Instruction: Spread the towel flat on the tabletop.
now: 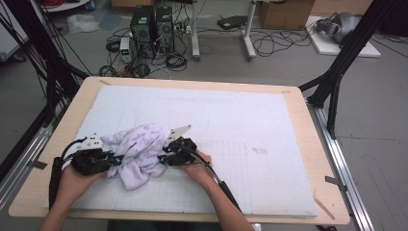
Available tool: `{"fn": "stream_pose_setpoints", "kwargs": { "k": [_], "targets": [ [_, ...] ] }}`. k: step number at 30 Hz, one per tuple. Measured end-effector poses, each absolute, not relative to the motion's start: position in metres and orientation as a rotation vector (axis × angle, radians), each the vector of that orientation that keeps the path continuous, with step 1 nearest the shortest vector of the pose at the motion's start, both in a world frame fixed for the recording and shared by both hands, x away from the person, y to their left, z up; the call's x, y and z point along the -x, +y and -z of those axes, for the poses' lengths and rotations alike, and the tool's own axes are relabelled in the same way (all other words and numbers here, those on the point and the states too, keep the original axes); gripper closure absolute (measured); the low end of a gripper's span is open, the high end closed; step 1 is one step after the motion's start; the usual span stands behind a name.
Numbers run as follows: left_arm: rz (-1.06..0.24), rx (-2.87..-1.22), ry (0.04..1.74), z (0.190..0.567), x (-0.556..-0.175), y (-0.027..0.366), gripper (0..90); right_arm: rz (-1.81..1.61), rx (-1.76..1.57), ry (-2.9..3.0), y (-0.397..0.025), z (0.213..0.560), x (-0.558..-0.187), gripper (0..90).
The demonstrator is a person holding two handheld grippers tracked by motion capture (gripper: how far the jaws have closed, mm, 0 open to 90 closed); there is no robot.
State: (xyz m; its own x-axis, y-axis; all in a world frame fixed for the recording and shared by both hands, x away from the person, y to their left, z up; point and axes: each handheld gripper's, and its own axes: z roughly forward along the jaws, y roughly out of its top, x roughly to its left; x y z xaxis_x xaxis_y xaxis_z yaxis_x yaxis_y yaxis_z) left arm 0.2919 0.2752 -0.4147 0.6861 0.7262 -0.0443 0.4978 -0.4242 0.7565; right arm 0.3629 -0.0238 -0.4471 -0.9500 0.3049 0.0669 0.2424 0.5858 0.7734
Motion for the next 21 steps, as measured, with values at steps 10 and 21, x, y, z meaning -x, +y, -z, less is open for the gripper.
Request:
{"fn": "stream_pose_setpoints", "kwargs": {
  "k": [10, 21],
  "targets": [
    [-0.373, -2.077, 0.903, 0.403, -0.290, 0.270, 79.2, -1.358, -0.429, 2.703, -0.045, 0.423, -0.360, 80.6],
    [-0.336, -2.044, 0.789, 0.380, -0.287, 0.235, 79.5, -1.388, -0.443, 2.629, -0.119, 0.385, -0.348, 81.3]
  ]
}}
